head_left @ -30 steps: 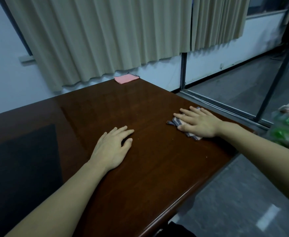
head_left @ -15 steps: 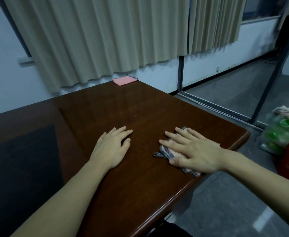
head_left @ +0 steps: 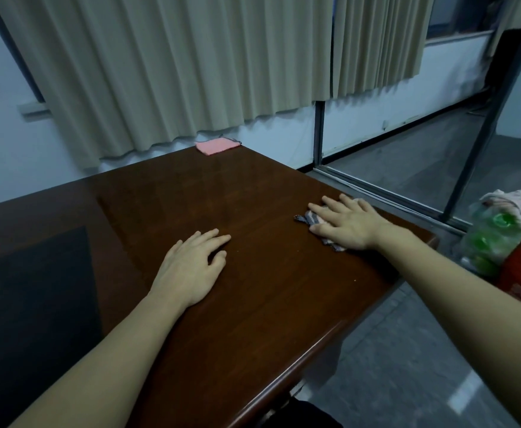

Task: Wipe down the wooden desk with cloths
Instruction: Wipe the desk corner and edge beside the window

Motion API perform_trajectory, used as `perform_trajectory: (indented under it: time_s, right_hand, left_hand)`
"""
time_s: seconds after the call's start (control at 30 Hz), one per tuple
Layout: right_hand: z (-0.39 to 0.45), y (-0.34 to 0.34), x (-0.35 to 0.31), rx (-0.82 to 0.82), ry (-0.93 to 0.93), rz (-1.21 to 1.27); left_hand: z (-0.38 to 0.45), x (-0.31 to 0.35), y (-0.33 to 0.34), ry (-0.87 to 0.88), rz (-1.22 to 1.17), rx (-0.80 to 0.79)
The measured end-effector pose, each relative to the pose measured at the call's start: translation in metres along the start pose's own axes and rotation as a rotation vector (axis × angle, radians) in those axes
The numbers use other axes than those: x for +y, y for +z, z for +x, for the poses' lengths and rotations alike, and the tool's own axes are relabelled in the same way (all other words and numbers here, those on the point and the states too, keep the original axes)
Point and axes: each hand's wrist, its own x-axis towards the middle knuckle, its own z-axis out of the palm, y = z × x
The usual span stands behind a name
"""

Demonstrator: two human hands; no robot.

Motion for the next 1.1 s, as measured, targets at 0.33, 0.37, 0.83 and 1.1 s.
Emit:
perform_trajectory:
  time_s: [0.33,0.37,0.83,1.1]
  right_hand:
    - [-0.111,0.024,-0.034,0.061,-0.277,0.055]
    - [-0.109,0.024,-0.026,0.066,-0.264,0.062]
    - [-0.079,0.015,0.035,0.097,-0.011,0.055]
    - [-0.121,0.025,-0.066,0.064,-0.332,-0.002]
  left_hand:
    - [-0.002,0.001,-0.001,0.004,0.02,-0.019]
    - [-0.002,0.0,-0.001,0.002,0.024,-0.022]
    - [-0.003,0.0,-0.001,0.006,0.037,-0.027]
    - [-0.003,0.0,-0.001,-0.003,0.039,-0.032]
